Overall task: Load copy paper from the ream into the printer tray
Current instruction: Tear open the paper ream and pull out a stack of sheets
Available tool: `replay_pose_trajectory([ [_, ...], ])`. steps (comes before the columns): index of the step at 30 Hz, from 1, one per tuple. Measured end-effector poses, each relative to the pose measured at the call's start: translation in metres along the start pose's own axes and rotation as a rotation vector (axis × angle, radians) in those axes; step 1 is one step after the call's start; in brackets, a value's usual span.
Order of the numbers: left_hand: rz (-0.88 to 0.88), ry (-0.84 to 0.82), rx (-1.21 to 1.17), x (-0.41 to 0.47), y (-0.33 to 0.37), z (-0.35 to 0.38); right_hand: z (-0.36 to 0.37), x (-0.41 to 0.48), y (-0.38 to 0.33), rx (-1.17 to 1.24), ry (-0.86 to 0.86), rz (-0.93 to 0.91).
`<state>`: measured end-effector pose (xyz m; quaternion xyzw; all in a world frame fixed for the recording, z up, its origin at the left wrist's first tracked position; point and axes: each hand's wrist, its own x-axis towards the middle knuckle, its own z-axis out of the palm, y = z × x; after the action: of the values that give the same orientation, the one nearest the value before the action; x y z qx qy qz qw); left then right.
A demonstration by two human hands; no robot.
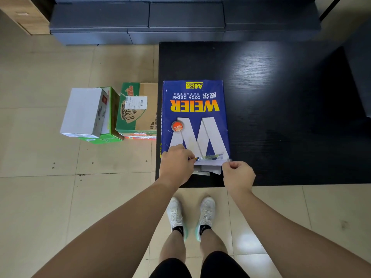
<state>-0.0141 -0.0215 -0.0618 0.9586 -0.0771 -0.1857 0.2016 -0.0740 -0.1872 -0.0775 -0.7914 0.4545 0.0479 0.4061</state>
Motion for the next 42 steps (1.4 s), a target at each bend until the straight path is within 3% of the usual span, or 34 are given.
replay_pose_trajectory([
  [11, -0.027, 0.011, -0.081, -0.022, -0.006, 0.005, -0.032, -0.009, 0.044, 0.045, -0.319, 0.184],
  [17, -0.398, 0.196, -0.293, -0.055, -0.025, 0.007, -0.035, 0.008, 0.041, 0.287, -0.408, 0.241],
  [22, -0.748, 0.224, -0.746, -0.058, -0.038, 0.015, -0.025, 0.01, 0.027, 0.177, -0.435, 0.119],
  [24, -0.817, 0.216, -0.816, -0.058, -0.037, 0.017, -0.022, 0.008, 0.026, 0.152, -0.417, 0.092],
  [32, -0.856, 0.103, -0.877, -0.075, -0.043, 0.033, -0.03, -0.003, 0.044, 0.09, -0.413, 0.072],
  [37, -0.904, -0.029, -0.967, -0.073, -0.039, 0.023, -0.028, 0.004, 0.046, 0.189, -0.488, 0.155],
  [42, -0.887, -0.028, -0.92, -0.072, -0.036, 0.031, -0.022, 0.007, 0.044, 0.13, -0.502, 0.082],
])
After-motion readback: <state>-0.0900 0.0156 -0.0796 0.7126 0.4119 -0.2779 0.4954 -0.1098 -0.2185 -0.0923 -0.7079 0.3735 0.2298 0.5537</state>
